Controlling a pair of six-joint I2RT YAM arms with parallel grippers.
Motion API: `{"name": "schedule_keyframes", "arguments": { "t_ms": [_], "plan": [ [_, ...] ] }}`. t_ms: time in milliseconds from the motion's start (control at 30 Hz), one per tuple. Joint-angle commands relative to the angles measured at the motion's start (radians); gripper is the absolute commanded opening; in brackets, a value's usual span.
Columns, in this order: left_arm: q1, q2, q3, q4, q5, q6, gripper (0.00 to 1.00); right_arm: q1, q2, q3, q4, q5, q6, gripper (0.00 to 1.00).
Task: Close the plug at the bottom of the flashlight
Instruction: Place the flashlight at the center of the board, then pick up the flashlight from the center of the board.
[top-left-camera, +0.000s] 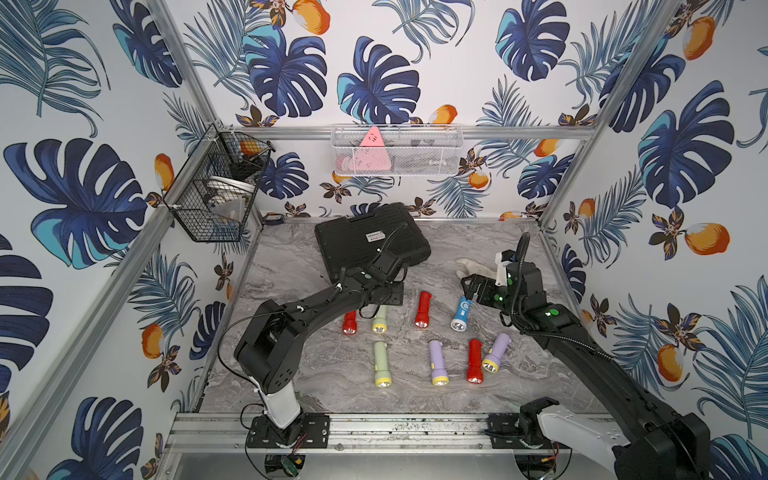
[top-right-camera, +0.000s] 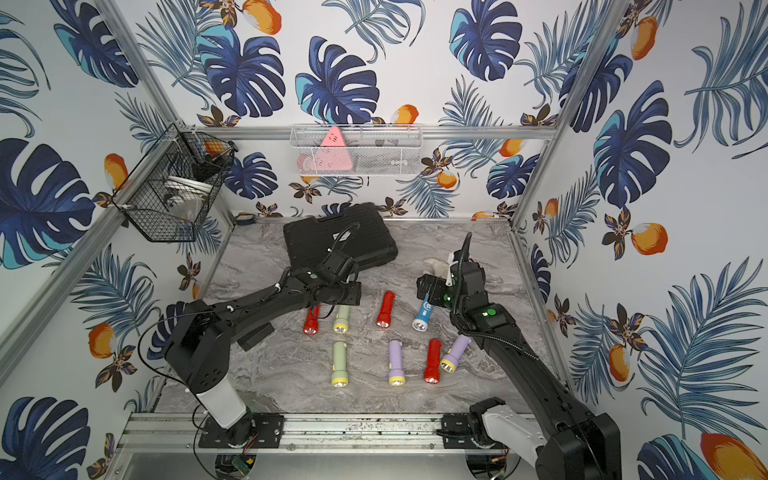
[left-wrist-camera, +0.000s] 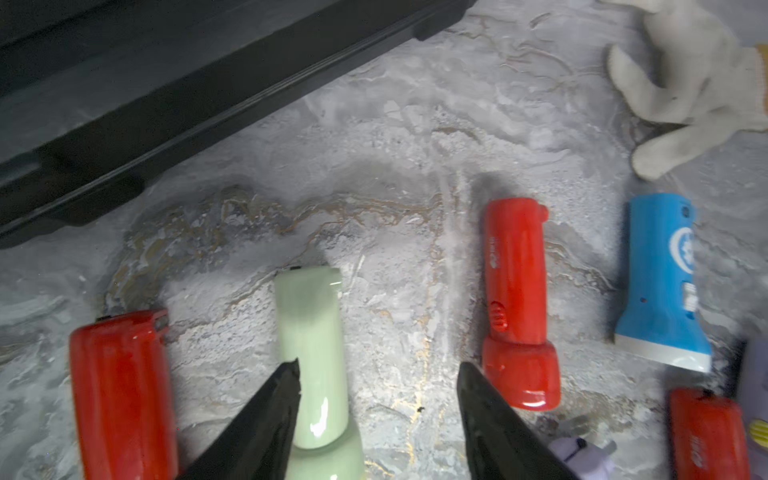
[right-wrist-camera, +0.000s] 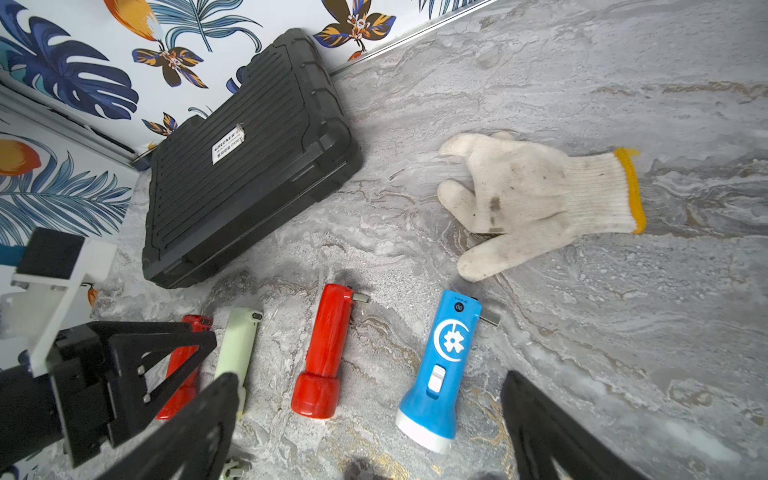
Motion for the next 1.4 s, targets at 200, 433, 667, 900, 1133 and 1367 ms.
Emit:
{"name": "schedule_keyframes", "arguments": {
  "t_ms": [200, 433, 667, 900, 1133, 1367],
  "plan": [
    [-0.084, 0.159, 0.191, -0.06, 0.064, 0.09, 0.64, 0.0, -0.064, -0.028, -0.07, 0.08, 0.042, 1.0],
    [-0.148, 0.292, 0.329, -0.113, 0.04, 0.116, 0.65, -0.002, -0.117, -0.046, -0.091, 0.076, 0.032, 1.0],
    [-0.18, 0.398, 0.423, -0.168, -0.019, 0.14, 0.65, -0.001, -0.121, -0.035, -0.103, 0.068, 0.026, 1.0],
    [-0.184, 0.458, 0.461, -0.195, -0.088, 0.166, 0.65, -0.002, -0.125, -0.039, -0.097, 0.057, 0.02, 1.0],
    [-0.19, 0.513, 0.489, -0.204, -0.103, 0.174, 0.64, -0.002, -0.137, -0.045, -0.094, 0.057, 0.026, 1.0],
    [-0.192, 0.523, 0.464, -0.186, -0.115, 0.175, 0.57, -0.002, -0.143, -0.042, -0.1, 0.063, 0.023, 1.0]
  ]
}}
